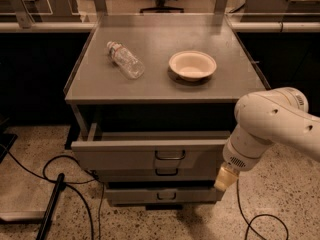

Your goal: Close top drawer

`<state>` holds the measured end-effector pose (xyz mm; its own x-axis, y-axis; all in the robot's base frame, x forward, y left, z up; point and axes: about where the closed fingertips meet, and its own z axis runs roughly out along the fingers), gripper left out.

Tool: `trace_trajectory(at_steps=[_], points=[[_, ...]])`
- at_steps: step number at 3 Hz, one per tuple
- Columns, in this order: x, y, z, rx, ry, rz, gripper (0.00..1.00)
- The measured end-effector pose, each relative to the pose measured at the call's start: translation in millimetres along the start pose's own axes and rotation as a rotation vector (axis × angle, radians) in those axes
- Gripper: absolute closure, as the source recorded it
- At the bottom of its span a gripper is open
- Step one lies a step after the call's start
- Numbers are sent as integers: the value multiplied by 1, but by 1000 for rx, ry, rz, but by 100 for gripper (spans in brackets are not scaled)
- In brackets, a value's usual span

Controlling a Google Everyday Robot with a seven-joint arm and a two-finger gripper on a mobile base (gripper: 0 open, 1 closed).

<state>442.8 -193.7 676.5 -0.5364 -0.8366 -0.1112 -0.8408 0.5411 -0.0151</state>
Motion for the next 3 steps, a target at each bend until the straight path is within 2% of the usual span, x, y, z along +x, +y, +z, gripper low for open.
trace_trajectory(at_steps=[2, 3], points=[[-4, -5, -1, 12, 4, -8, 87], [-24, -38, 0, 70, -10, 18, 100]])
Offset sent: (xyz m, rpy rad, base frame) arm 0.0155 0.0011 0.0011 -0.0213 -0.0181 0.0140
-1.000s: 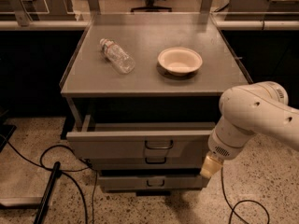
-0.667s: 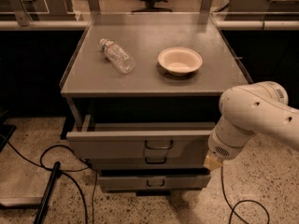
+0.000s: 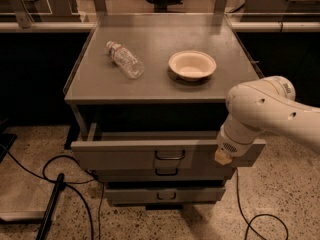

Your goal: Close top drawer

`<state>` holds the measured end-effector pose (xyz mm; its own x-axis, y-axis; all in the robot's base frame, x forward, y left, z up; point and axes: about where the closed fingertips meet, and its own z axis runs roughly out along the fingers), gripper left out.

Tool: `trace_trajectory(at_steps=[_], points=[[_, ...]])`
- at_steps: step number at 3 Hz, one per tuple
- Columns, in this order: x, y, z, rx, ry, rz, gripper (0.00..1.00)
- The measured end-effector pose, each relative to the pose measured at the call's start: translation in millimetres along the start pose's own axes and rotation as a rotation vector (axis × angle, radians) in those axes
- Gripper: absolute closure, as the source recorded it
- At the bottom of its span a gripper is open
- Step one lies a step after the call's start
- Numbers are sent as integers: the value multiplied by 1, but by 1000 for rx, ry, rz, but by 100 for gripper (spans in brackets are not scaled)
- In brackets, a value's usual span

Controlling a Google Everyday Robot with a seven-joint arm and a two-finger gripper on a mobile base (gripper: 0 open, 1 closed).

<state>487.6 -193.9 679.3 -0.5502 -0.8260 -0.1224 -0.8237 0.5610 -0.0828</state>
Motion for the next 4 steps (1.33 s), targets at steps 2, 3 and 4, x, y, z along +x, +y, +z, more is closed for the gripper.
trace_trajectory(at_steps=[2, 3, 4], points=[[-34, -43, 17, 98, 16, 13, 100], [-37, -45, 18, 109, 23, 7, 81], [-37, -45, 18, 109, 23, 7, 59]])
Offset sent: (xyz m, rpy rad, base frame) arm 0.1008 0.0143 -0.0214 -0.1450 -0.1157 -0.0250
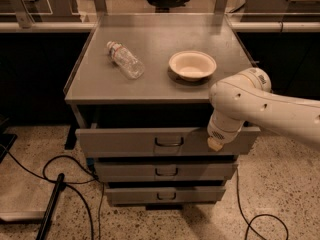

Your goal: Close top drawer

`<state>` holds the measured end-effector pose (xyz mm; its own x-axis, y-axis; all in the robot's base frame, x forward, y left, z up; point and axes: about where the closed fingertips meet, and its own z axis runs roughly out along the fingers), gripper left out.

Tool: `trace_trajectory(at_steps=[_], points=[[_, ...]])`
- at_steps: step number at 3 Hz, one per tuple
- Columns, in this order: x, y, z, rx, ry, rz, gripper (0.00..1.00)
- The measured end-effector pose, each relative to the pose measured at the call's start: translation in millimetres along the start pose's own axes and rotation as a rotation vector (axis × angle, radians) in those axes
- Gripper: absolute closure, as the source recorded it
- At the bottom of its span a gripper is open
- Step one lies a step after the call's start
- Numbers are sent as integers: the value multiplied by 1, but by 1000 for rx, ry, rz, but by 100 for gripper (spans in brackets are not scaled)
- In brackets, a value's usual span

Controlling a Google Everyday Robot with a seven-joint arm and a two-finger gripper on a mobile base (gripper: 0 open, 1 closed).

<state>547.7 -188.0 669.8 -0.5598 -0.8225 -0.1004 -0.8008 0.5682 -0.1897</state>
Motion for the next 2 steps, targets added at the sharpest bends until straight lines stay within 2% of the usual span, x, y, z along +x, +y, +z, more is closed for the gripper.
trace_trajectory(at_steps=[2], points=[[0, 0, 0, 0, 0, 0, 13]])
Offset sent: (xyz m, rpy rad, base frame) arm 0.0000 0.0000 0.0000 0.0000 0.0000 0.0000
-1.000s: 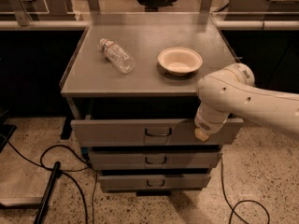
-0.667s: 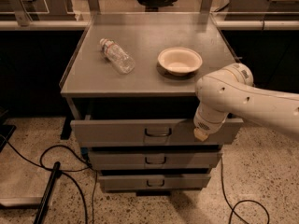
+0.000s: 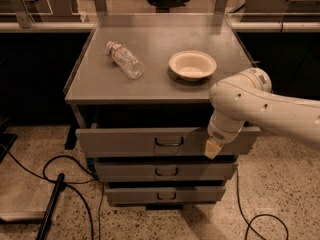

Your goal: Close top drawer

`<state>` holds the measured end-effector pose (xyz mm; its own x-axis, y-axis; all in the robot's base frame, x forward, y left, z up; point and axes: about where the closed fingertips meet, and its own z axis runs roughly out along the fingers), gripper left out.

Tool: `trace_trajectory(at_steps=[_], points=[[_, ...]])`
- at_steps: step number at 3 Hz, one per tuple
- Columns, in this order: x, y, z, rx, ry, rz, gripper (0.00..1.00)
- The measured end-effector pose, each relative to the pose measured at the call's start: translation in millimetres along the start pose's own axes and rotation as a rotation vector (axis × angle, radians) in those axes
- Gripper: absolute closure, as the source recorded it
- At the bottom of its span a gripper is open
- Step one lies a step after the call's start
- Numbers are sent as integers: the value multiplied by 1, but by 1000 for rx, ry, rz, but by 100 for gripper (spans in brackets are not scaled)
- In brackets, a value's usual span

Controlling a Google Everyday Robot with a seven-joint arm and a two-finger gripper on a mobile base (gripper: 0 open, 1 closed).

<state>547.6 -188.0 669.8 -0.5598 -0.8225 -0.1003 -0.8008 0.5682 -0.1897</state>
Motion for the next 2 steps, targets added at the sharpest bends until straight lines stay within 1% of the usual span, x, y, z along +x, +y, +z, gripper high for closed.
trace_trajectory(at_steps=[1, 2], points=[[0, 0, 0, 0, 0, 0, 0], [0, 0, 0, 0, 0, 0, 0]])
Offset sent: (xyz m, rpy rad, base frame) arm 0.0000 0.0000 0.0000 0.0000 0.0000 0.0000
